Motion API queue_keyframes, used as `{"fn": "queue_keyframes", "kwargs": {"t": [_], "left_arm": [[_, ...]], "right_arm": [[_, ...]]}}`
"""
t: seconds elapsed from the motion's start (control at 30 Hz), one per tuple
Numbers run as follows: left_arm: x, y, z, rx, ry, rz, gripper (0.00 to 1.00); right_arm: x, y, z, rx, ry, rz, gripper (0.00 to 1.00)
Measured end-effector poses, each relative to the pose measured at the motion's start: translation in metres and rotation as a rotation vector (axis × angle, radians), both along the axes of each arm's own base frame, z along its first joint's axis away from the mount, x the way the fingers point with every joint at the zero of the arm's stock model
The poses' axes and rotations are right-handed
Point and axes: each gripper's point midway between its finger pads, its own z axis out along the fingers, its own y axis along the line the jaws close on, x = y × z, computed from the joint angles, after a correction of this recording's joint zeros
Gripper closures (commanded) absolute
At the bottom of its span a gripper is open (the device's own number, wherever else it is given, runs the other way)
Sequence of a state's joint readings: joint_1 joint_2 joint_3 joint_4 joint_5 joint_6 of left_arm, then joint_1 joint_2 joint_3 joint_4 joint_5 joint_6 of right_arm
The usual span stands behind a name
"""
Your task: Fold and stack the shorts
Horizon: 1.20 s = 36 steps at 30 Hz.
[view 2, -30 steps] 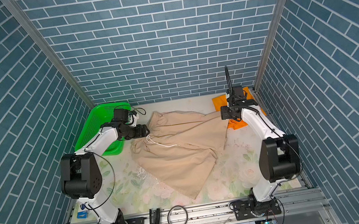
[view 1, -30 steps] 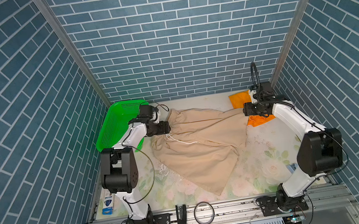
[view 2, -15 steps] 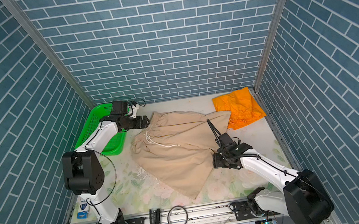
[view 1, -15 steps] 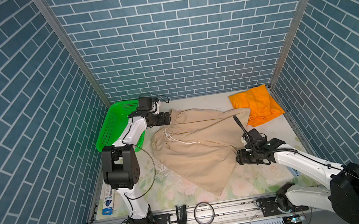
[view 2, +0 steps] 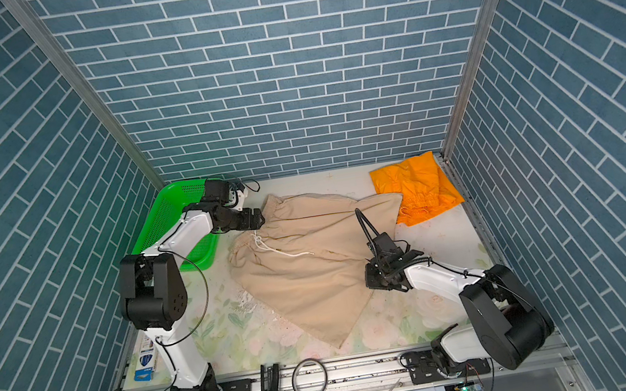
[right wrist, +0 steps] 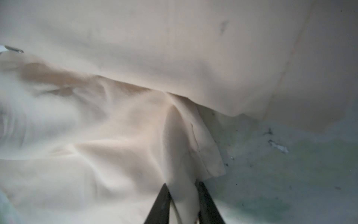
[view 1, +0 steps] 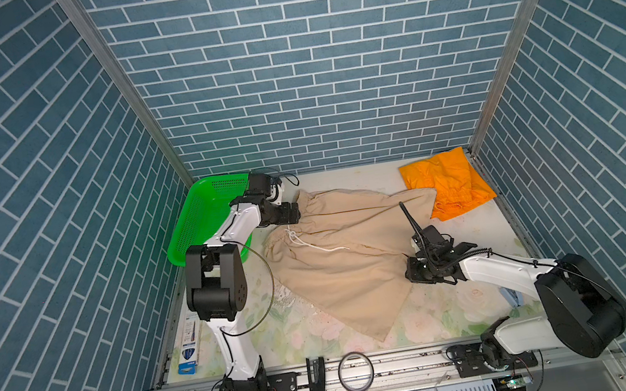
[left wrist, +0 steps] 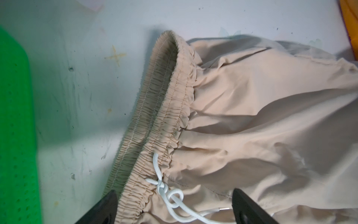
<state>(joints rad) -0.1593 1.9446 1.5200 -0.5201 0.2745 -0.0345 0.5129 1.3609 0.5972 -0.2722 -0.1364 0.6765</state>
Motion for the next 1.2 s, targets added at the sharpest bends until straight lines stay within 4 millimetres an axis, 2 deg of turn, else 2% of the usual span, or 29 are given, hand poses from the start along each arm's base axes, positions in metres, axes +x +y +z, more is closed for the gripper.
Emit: {"fn": "queue_keyframes", "kwargs": {"t": [0.03, 0.2, 0.33, 0.4, 0.47, 0.57, 0.7, 0.83, 0.9, 1.0, 1.07, 1.2], "left_arm": [[-0.002, 0.000, -0.002, 0.000, 0.008, 0.003, 0.12], [-0.010, 0.002, -0.010, -0.007, 0.044, 0.024, 0.18], [-0.026, 0.005, -0.014, -0.008, 0.080, 0.048, 0.19], [-0.037, 0.008, -0.012, -0.010, 0.090, 0.063, 0.19], [-0.050, 0.010, -0.008, -0.019, 0.095, 0.081, 0.19], [-0.067, 0.012, 0.002, -0.039, 0.087, 0.106, 0.18], [-0.084, 0.012, 0.011, -0.080, 0.070, 0.136, 0.18], [-0.104, 0.016, 0.012, -0.108, 0.070, 0.170, 0.18], [-0.112, 0.022, 0.013, -0.115, 0.065, 0.191, 0.18], [-0.123, 0.033, 0.013, -0.135, 0.057, 0.237, 0.18], [-0.130, 0.039, 0.009, -0.156, 0.056, 0.271, 0.17], [-0.139, 0.044, -0.005, -0.191, 0.068, 0.311, 0.17]], "right_arm": [[0.001, -0.003, 0.000, 0.002, 0.003, -0.010, 1.00], [0.010, -0.040, -0.002, -0.019, 0.039, -0.113, 1.00], [0.016, -0.070, 0.007, -0.068, 0.064, -0.168, 1.00], [0.023, -0.079, 0.015, -0.088, 0.060, -0.174, 0.94], [0.031, -0.085, 0.023, -0.111, 0.053, -0.172, 0.81], [0.036, -0.090, 0.036, -0.131, 0.043, -0.158, 0.66], [0.030, -0.089, 0.068, -0.096, -0.013, -0.161, 0.61], [0.005, -0.081, 0.108, -0.012, -0.095, -0.168, 0.58], [-0.014, -0.067, 0.115, 0.022, -0.096, -0.136, 0.56], [-0.059, -0.040, 0.099, 0.047, -0.009, -0.032, 0.54], [-0.089, -0.028, 0.080, 0.040, 0.078, 0.028, 0.53], [-0.128, -0.017, 0.052, 0.002, 0.184, 0.110, 0.53]]}}
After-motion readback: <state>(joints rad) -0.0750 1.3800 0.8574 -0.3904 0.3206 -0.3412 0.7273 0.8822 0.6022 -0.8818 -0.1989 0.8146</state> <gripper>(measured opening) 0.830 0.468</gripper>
